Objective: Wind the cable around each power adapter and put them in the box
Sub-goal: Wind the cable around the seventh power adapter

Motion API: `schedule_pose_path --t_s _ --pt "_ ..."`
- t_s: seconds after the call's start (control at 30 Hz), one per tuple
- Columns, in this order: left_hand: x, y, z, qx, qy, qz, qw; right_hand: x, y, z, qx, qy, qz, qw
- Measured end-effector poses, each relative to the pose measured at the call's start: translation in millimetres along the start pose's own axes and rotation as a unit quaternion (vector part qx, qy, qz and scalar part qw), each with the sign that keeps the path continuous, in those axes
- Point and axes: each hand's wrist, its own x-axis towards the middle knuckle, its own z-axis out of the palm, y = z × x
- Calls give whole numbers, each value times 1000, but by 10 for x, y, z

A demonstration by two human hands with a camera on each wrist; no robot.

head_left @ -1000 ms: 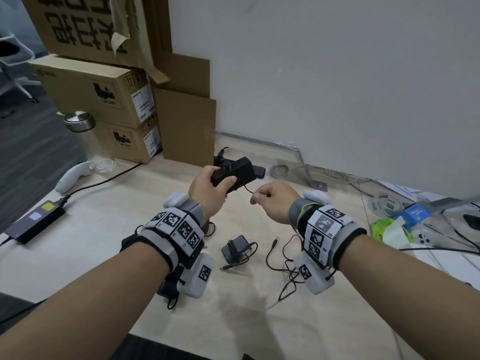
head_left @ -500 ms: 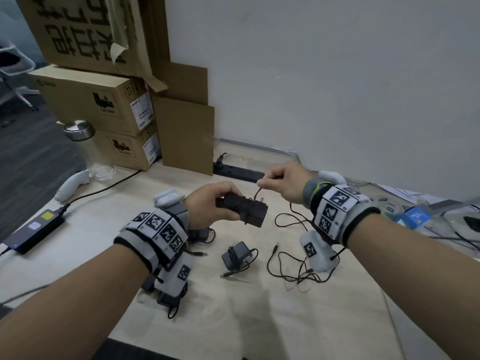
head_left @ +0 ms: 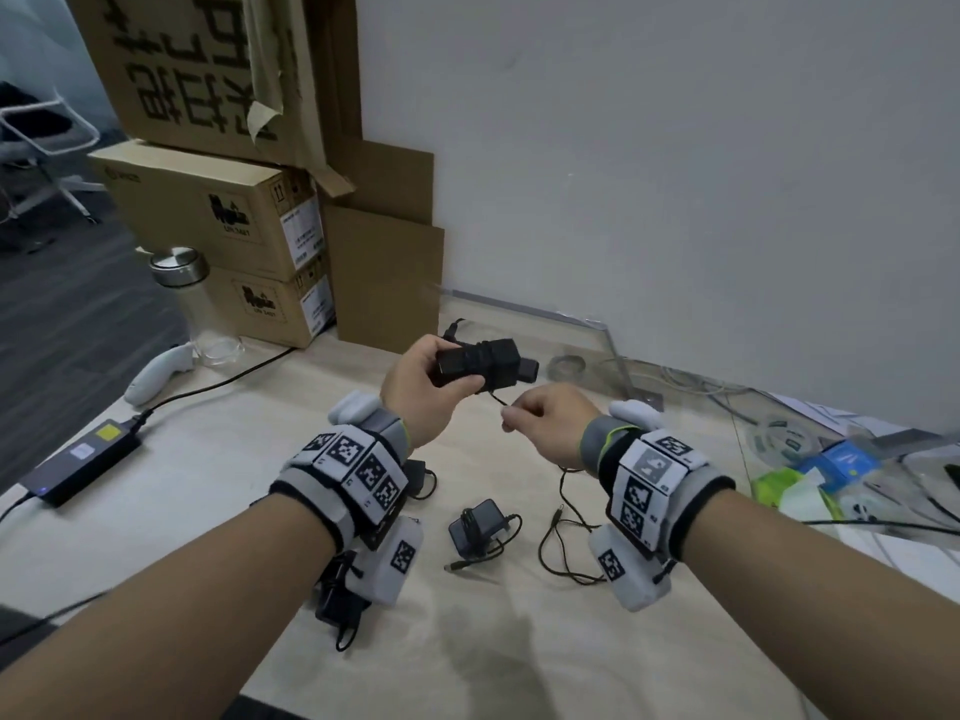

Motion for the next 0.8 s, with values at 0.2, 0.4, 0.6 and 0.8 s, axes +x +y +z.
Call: schedule_pose_path --t_s 0.2,0.4,0.6,0.8 --pt "100 -114 -24 300 -142 105 938 33 -248 -173 -125 -22 -41 991" --pt "68 -57 -181 213 -265 102 935 185 -66 -382 -55 19 -40 997" --pt "-22 96 -262 -137 -337 -13 931 236 114 -355 175 61 -11 983" --pt "13 145 -110 -325 -197 -107 919 197 70 -193 188 28 31 981"
